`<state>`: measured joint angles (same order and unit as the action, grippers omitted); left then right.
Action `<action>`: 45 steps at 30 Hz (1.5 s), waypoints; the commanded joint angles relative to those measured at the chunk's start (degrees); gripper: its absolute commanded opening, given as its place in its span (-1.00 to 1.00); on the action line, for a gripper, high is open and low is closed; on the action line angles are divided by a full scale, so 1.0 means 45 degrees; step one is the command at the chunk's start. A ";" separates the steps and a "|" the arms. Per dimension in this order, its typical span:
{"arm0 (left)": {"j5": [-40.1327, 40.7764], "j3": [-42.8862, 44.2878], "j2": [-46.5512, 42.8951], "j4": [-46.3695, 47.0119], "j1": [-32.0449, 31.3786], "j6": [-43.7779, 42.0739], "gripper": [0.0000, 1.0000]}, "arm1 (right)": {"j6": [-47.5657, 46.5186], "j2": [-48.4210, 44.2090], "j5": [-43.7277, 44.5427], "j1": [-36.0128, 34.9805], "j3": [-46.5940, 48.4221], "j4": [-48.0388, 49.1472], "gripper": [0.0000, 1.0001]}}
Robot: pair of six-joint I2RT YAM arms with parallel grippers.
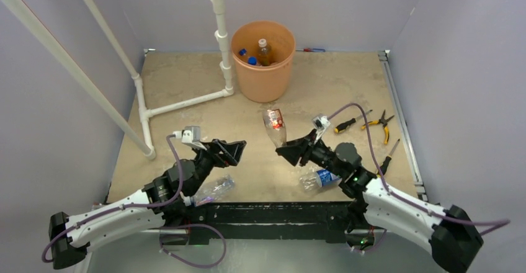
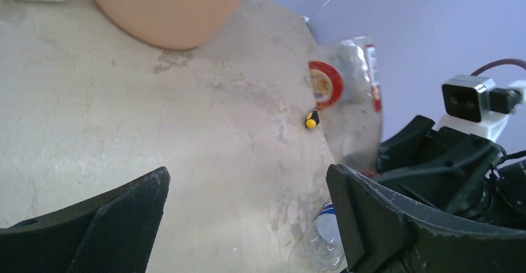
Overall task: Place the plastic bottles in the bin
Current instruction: Pick up the plastic bottle at the center of the board.
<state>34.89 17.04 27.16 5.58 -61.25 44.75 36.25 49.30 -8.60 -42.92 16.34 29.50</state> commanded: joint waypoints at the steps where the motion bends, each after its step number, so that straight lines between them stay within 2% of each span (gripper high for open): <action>1: -0.0727 0.0896 0.0174 0.2211 -0.0001 -0.2155 0.99 | -0.0287 -0.2012 -0.3539 -0.0127 -0.1063 0.1951 -1.00; 6: -0.1789 0.1690 0.0009 0.2902 -0.0001 -0.3653 0.99 | -0.0295 -0.1954 -0.5850 -0.0146 -0.1172 0.2908 -1.00; 9: -0.3314 0.1682 -0.0154 0.3909 -0.0001 -0.3974 0.99 | 0.0060 -0.1726 -0.6679 -0.0170 -0.1399 0.4215 -1.00; 14: -0.6025 0.1378 -0.0362 0.5438 -0.0001 -0.3462 0.99 | 0.0797 -0.1461 -0.7250 -0.0170 -0.1604 0.6355 -1.00; 24: -0.7610 0.1840 -0.0095 0.5392 -0.0001 -0.2769 0.99 | 0.1581 -0.1233 -0.8382 -0.0204 -0.0619 0.8130 -1.00; 27: -0.7862 0.2036 0.0220 0.5380 -0.0001 -0.2670 0.99 | 0.1492 -0.1037 -0.9014 -0.0209 -0.0132 0.7794 -1.00; 31: -0.9085 0.2009 0.0587 0.6236 -0.0001 -0.2202 0.99 | 0.1024 -0.1469 -0.9037 -0.0203 0.0128 0.6726 -1.00; 38: -1.0814 0.1716 0.1650 0.8626 -0.0001 -0.0981 0.99 | 0.1085 -0.1418 -0.9144 -0.0229 0.0192 0.6808 -1.00; 45: -1.1797 0.2252 0.3100 0.9401 -0.0001 -0.0545 0.95 | 0.0947 -0.0901 -0.9430 -0.0316 0.0490 0.6634 -1.00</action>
<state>-13.54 24.12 38.33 42.63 -61.25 39.97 41.76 44.73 -49.45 -43.88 15.31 59.05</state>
